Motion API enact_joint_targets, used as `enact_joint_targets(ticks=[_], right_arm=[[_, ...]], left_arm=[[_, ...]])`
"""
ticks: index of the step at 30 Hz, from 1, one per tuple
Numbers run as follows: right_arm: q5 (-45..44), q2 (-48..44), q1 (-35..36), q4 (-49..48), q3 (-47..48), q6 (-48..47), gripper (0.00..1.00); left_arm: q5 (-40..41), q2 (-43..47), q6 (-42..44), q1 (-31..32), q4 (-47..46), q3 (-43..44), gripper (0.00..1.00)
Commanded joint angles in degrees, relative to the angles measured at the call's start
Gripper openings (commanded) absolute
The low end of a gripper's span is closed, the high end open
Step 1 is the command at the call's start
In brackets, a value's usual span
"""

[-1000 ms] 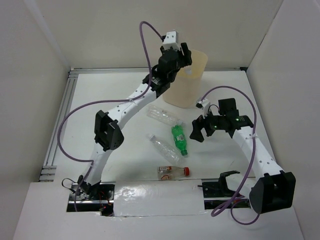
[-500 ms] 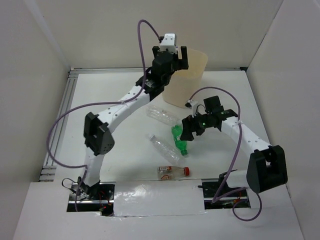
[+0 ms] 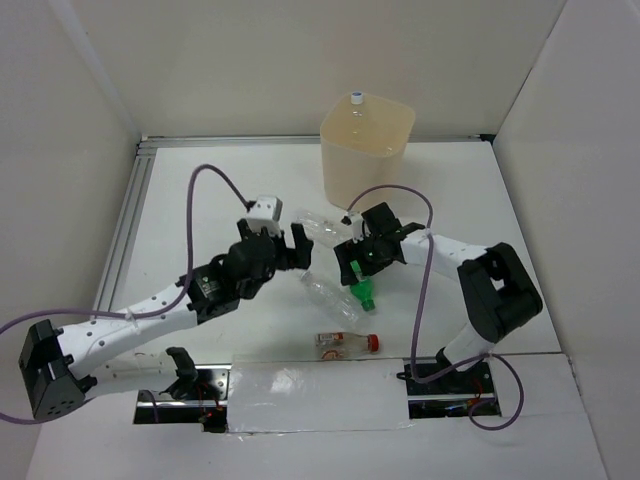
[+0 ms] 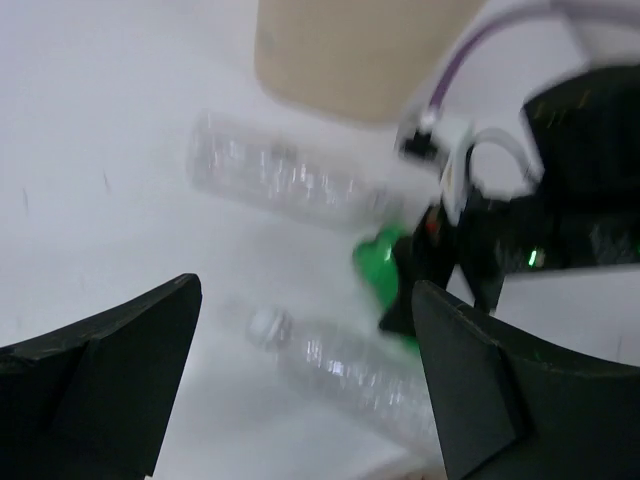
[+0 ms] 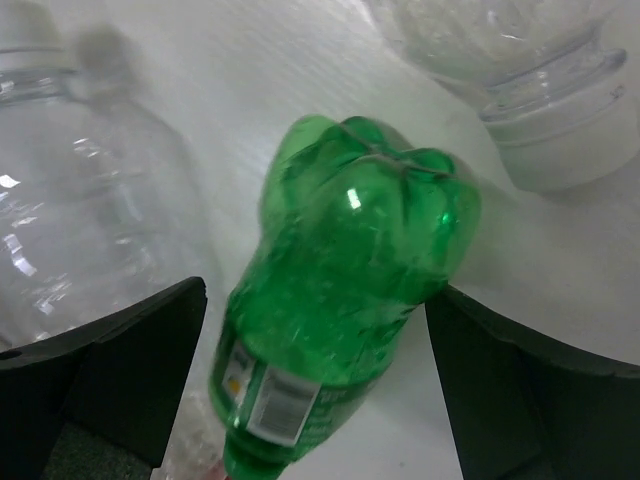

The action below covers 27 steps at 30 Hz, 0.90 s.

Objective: Put the plastic bottles in the bin

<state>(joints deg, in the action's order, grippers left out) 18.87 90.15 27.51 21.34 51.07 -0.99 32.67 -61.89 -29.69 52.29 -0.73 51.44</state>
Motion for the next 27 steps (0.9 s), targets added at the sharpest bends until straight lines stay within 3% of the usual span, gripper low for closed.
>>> enact_joint_targets(ticks=[1,4,5,7,9,12,15,17,22,23,27], right_arm=[[-8.32,2.66,1.14,-4.64,1.49,2.92,0.96],[-8.33,4.42,1.85,-4.64,1.49,2.93,0.83],[-7.11,4.42,1.85,-4.64,1.49,1.71,0.68],[-4.39,3.02,1.85,-0.97,3.24,-1.01,0.53],[5.0,0.57,1.85,6.11,7.09,-8.12,0.39],[16.35,-2.86,1.33,14.49,12.98,-20.15,0.33],[21.19,-6.29,0.71,22.24,23.35,-28.07,0.32],[21.2,-6.82,0.1,22.95,33.18,-28.1,0.32],[22.35,-2.36,-5.34,15.06,52.35,-18.8,0.32],[21.13,-2.35,-6.14,8.95,55.08,-16.78,0.32],[14.01,0.81,-9.75,-7.61,55.71,-10.09,0.33]], left_arm=[[1.69,2.2,-16.49,4.73,11.33,-3.79,0.99],[2.49,2.74,-23.81,7.55,13.82,-7.05,0.99],[1.88,2.74,-29.75,8.08,15.22,-8.36,0.99],[-0.13,1.34,-35.49,8.09,15.23,-9.51,0.99],[-3.48,0.46,-40.5,8.09,14.28,-10.65,0.99],[-5.07,-2.53,-46.06,8.09,13.75,-10.14,0.99],[-6.29,-6.04,-51.41,8.09,14.53,-8.21,0.99],[-8.31,-7.8,-52.04,6.86,13.83,-7.15,0.99],[-11.66,-11.93,-53.8,5.19,10.67,-5.74,0.99],[-11.66,-12.46,-53.8,5.19,10.05,-5.13,0.99],[-11.65,-15.8,-53.8,3.52,8.2,-3.89,0.99]])
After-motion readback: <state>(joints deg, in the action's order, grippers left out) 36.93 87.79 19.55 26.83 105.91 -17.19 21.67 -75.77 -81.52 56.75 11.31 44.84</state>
